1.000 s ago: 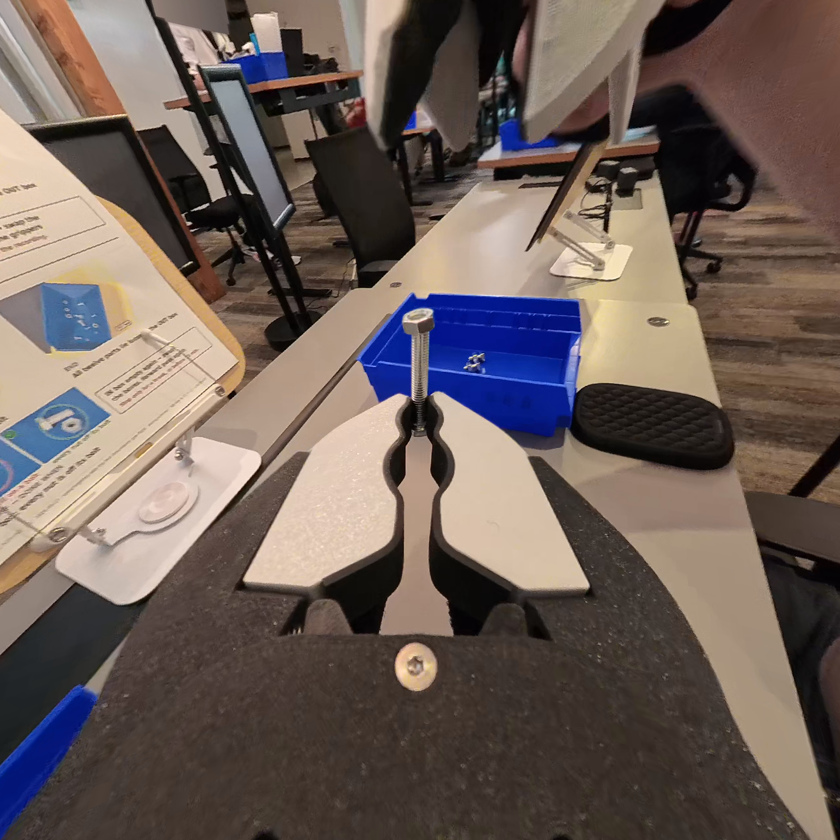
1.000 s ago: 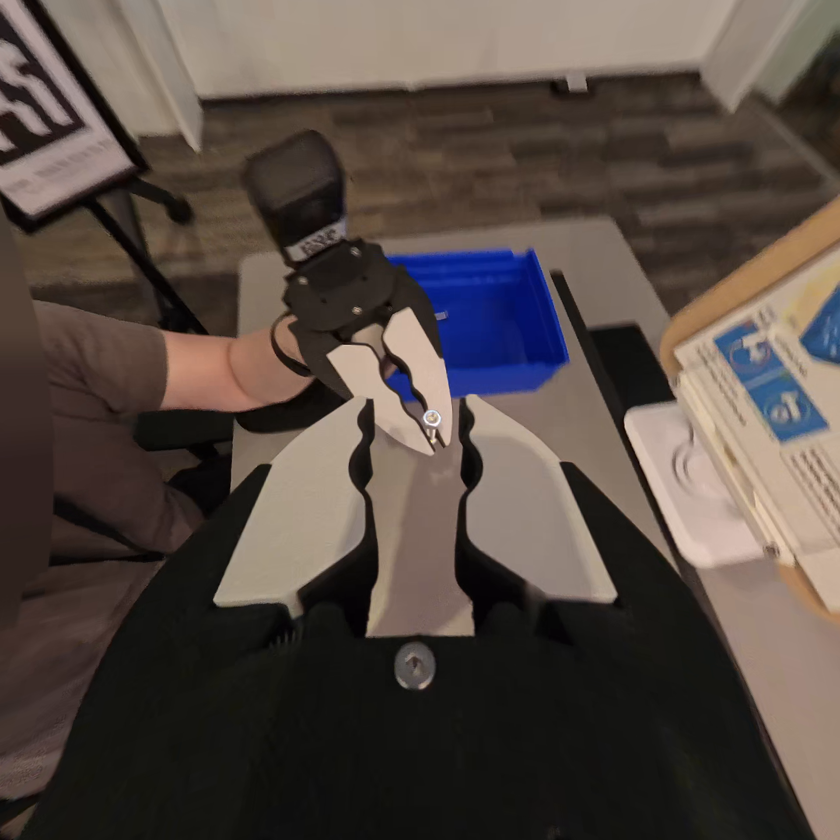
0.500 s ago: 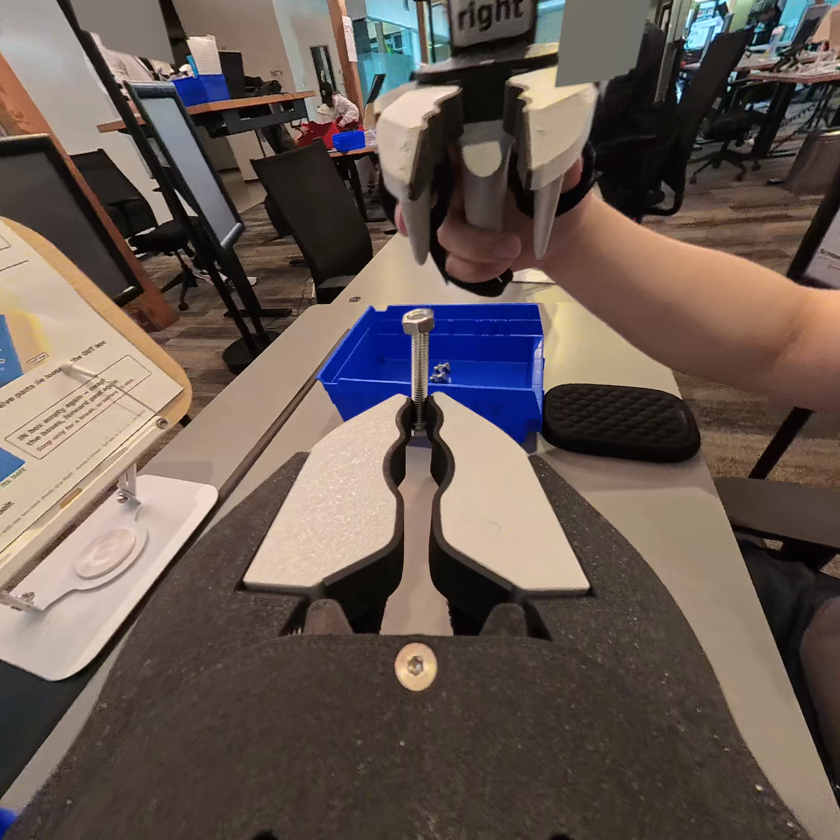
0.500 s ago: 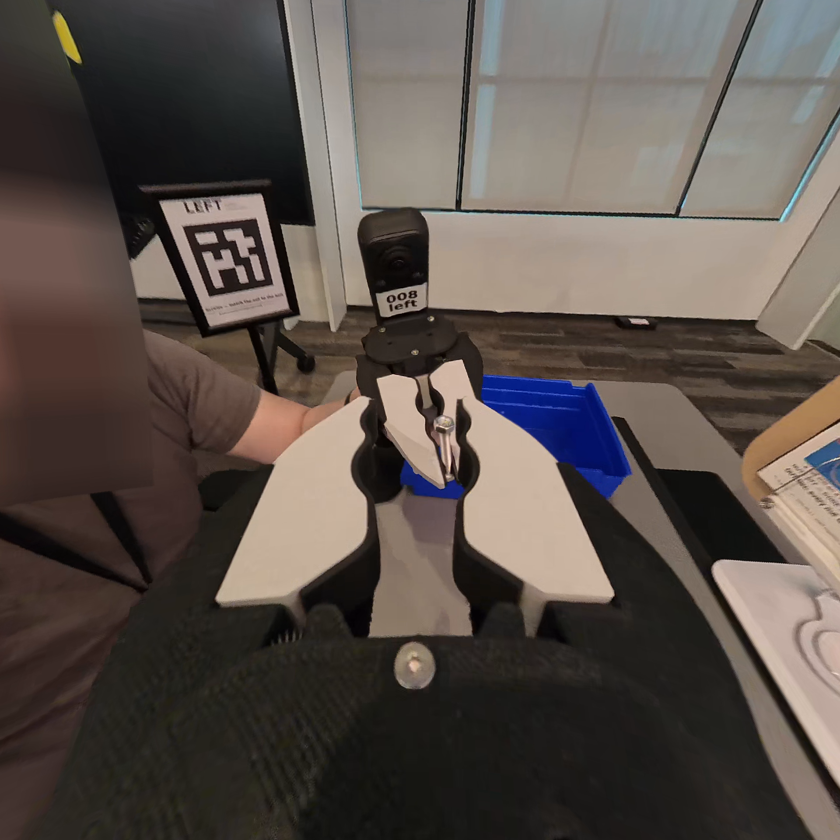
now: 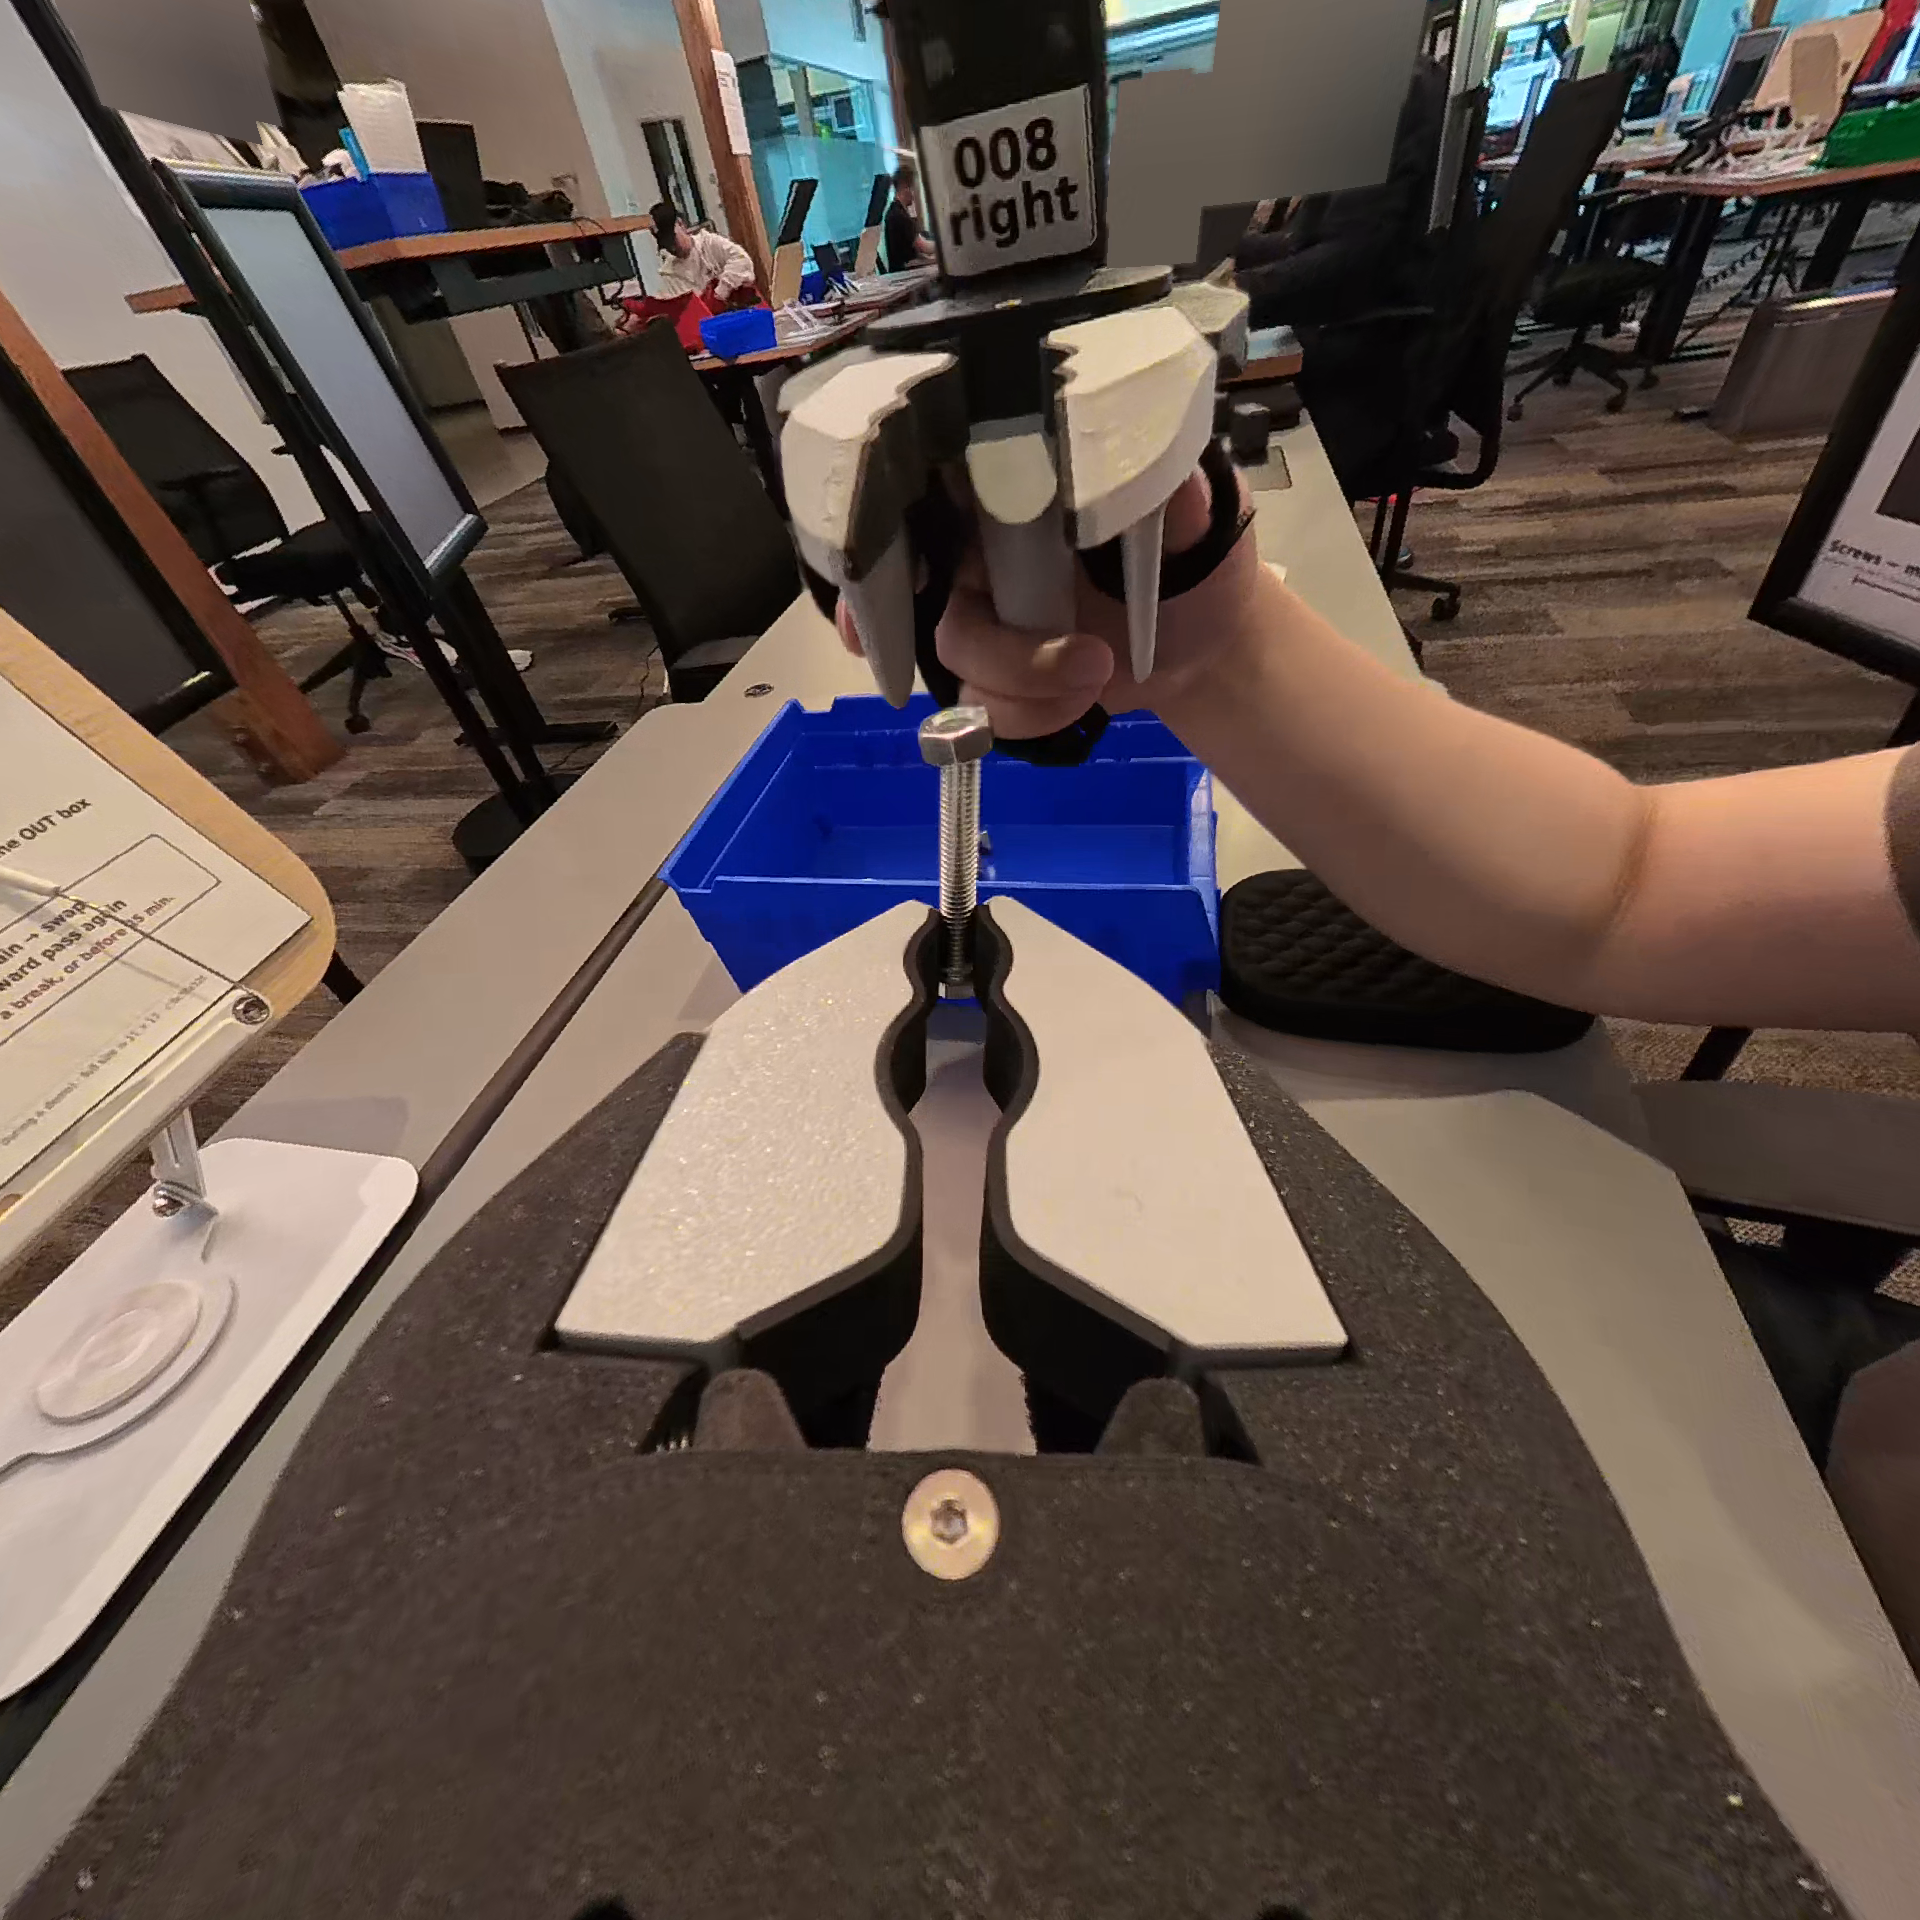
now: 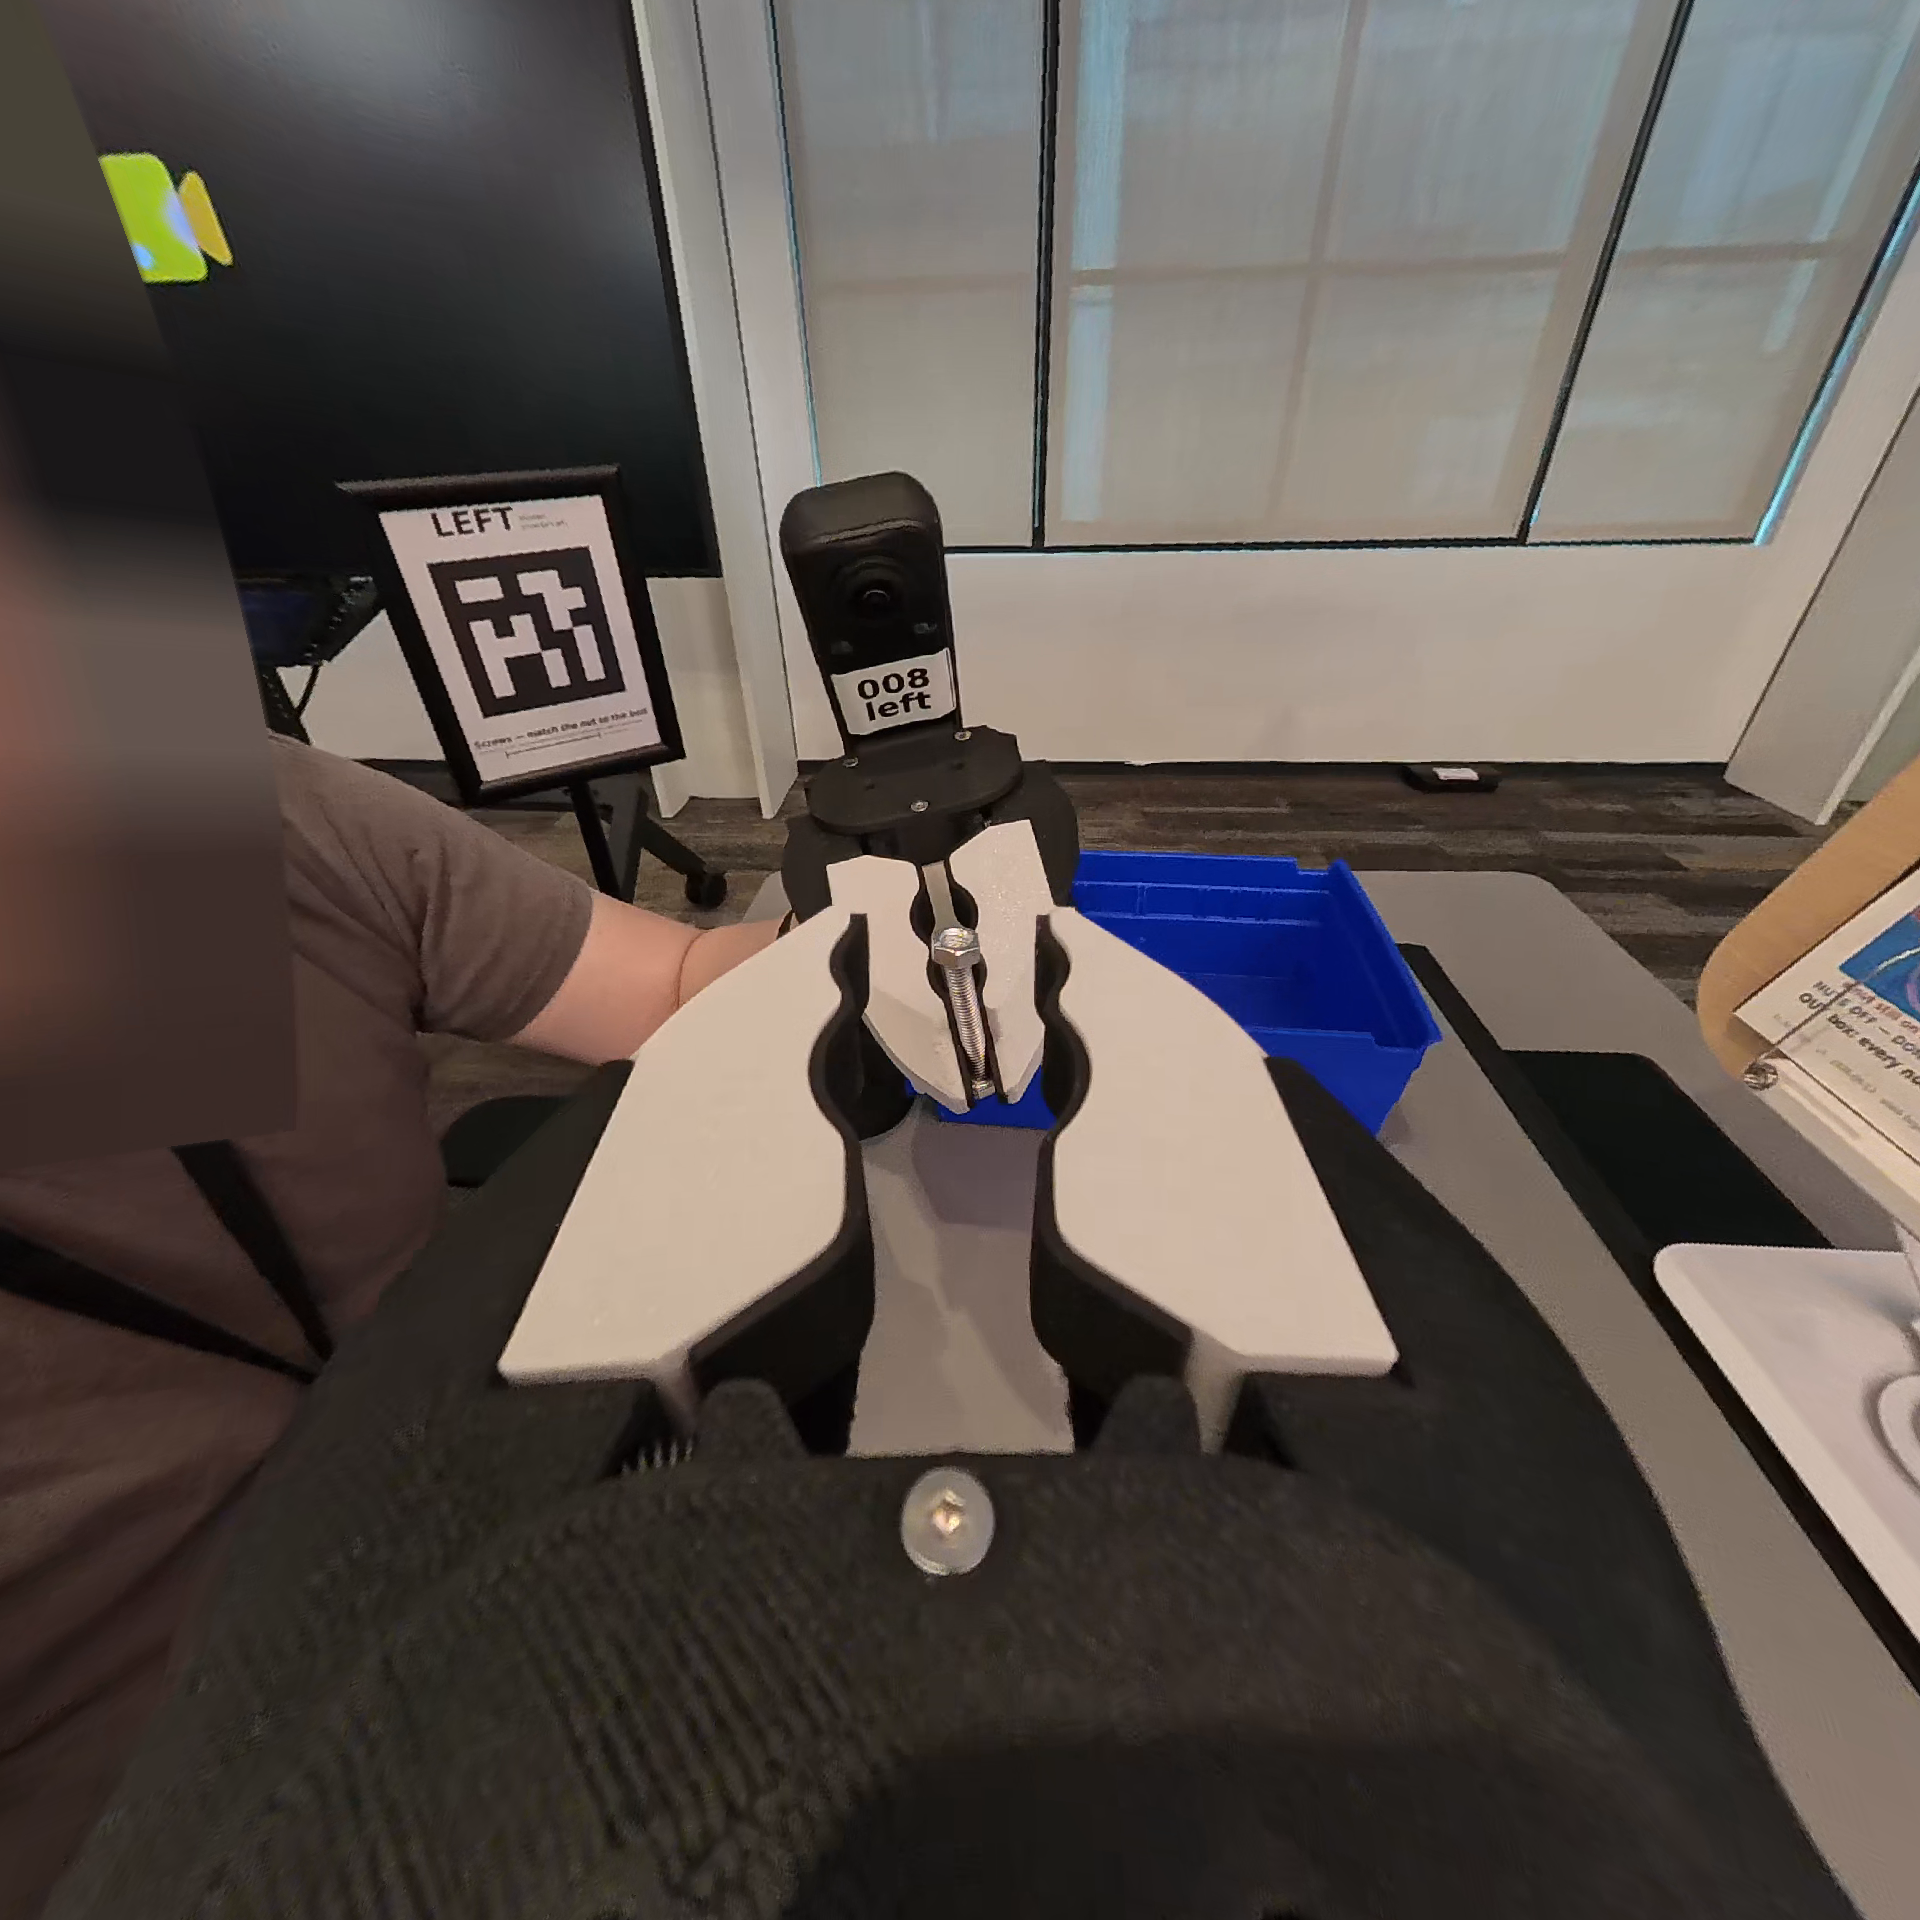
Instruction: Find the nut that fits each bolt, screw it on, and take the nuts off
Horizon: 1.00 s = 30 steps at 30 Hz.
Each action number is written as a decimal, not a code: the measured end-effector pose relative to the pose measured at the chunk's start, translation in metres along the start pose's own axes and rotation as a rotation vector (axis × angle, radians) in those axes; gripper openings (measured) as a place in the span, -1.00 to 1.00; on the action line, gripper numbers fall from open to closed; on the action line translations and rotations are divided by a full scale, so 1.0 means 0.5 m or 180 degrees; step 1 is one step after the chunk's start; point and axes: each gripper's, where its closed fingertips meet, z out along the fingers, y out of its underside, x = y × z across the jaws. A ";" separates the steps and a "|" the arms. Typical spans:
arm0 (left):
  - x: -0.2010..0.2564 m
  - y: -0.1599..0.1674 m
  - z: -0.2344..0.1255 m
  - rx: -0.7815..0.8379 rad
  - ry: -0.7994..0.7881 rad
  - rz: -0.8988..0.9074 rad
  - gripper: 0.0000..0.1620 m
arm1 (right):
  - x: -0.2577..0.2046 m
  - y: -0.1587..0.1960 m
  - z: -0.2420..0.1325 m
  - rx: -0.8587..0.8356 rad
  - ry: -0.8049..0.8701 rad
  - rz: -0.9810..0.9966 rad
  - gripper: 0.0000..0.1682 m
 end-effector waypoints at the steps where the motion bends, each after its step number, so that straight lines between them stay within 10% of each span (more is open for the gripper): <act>1: 0.000 0.001 0.002 0.0002 0.0004 -0.0014 -0.94 | -0.001 0.004 0.002 -0.0016 -0.0031 -0.0017 -0.63; 30: 0.024 0.005 0.026 0.0082 0.0041 0.0113 -0.94 | -0.022 0.044 0.017 0.0118 -0.0275 -0.0019 -0.72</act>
